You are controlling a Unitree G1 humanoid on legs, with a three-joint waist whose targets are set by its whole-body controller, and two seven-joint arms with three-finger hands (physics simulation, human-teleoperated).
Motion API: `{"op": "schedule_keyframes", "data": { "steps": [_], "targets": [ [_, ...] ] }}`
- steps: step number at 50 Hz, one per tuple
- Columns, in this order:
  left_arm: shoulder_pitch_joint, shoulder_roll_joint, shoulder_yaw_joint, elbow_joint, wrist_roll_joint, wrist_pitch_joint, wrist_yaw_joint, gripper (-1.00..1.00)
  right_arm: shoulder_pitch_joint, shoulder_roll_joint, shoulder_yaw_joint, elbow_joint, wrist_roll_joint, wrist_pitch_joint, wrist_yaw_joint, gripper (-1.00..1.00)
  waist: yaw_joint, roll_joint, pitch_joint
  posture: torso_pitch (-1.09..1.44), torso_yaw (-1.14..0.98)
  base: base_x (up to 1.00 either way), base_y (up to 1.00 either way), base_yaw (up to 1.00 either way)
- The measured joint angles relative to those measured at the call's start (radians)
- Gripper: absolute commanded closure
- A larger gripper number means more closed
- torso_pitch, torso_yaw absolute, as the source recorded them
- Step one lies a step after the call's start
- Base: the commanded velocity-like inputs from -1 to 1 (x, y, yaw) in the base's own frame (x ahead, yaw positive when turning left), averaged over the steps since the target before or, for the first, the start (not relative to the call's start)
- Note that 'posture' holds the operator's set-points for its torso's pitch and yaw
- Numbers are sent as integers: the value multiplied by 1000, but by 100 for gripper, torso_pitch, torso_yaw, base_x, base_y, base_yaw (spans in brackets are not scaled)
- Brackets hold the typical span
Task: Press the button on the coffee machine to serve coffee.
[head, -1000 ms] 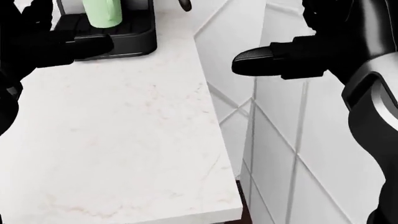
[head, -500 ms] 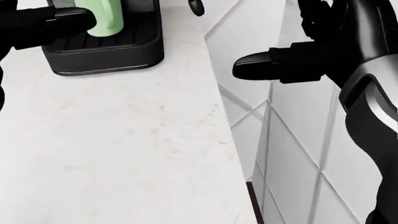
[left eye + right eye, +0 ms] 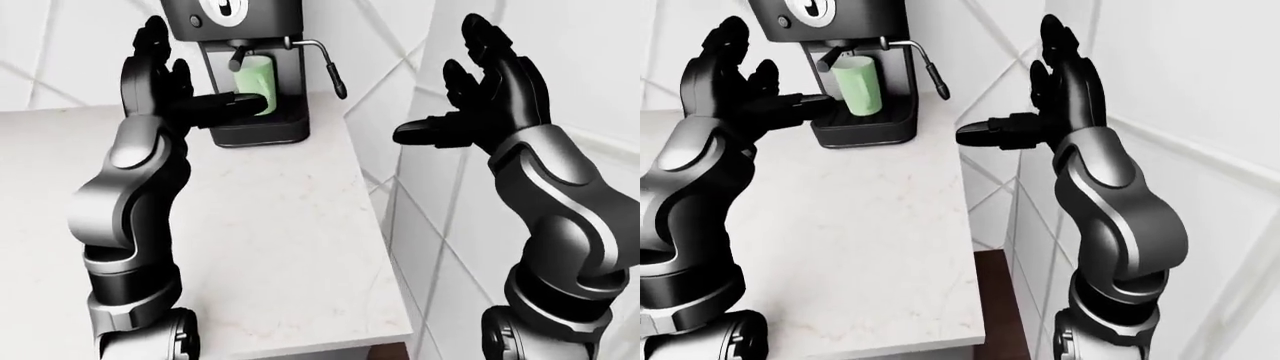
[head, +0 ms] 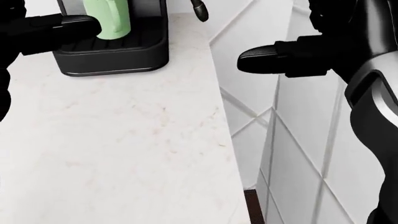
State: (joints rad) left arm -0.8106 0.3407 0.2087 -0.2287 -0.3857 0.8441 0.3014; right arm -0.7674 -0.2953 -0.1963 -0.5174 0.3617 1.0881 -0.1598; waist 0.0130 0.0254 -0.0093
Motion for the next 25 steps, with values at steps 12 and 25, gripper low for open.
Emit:
{"op": "schedule_keyframes", "data": {
  "steps": [12, 25],
  "targets": [
    [1, -5, 4, 2, 2, -14, 1, -100, -1, 3, 6, -4, -3, 0, 9, -100, 8, 3, -12, -9, 0, 0, 0, 0],
    [16, 13, 27, 32, 9, -1, -13, -100, -4, 0, -3, -8, 2, 7, 8, -100, 2, 5, -15, -9, 0, 0, 0, 0]
  ]
}}
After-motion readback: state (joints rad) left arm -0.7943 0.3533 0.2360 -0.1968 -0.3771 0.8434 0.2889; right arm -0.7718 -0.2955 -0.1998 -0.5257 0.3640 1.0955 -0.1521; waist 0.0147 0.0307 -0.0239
